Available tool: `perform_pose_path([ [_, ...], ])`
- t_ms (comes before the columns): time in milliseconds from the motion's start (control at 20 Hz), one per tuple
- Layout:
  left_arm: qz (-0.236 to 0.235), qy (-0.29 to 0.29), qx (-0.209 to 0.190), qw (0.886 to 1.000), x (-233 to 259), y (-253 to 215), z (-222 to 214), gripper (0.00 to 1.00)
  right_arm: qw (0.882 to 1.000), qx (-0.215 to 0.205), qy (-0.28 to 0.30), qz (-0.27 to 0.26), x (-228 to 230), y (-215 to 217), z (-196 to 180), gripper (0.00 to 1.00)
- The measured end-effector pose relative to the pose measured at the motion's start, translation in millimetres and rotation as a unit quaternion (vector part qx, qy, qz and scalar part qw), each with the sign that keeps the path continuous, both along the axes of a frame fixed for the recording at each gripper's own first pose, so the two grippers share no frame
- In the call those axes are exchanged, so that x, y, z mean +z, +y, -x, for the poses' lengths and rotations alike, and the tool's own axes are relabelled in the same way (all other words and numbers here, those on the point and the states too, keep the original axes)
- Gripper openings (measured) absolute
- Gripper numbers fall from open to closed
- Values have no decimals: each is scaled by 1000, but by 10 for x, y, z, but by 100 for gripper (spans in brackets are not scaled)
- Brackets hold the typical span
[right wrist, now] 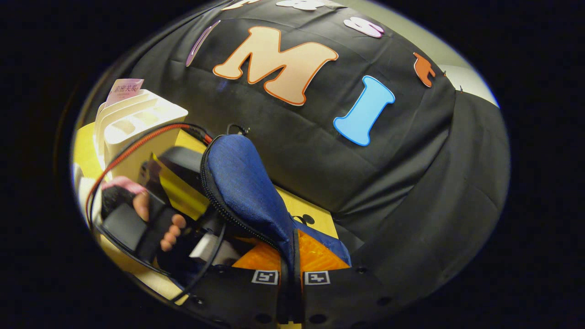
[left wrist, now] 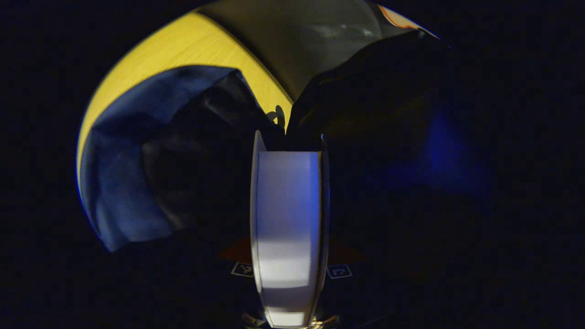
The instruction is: Open the schoolbag, grab two books from the bookshelf and put them into the schoolbag.
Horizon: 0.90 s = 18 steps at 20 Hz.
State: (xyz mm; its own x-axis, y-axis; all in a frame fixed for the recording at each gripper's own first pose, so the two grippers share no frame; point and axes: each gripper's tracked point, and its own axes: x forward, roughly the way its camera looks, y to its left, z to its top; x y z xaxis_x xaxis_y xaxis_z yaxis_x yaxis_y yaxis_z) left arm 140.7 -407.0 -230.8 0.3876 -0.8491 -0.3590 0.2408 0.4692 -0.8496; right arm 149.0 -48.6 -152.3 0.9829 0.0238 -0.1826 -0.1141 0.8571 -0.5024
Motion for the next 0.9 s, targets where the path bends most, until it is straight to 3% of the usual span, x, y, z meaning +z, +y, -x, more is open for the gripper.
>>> perform_pose_path([
  [100,-1,6,22,1000,-124,-39,-104,49,1000,2,2,-5,10,12,14,5],
  [200,-31,19,45,998,-272,17,-183,54,1000,1,3,-7,14,-9,7,7],
  [350,-22,16,58,998,-211,31,-159,60,1000,0,2,-9,14,-56,4,5],
  [450,-21,11,62,998,-122,78,-113,81,1000,-2,3,-12,8,-78,-9,5],
  [550,-36,3,72,997,-66,197,-60,91,1000,-7,3,-16,5,-106,-24,5],
  [900,-80,-21,130,988,317,757,166,95,1000,-15,6,-12,-14,-127,-18,5],
])
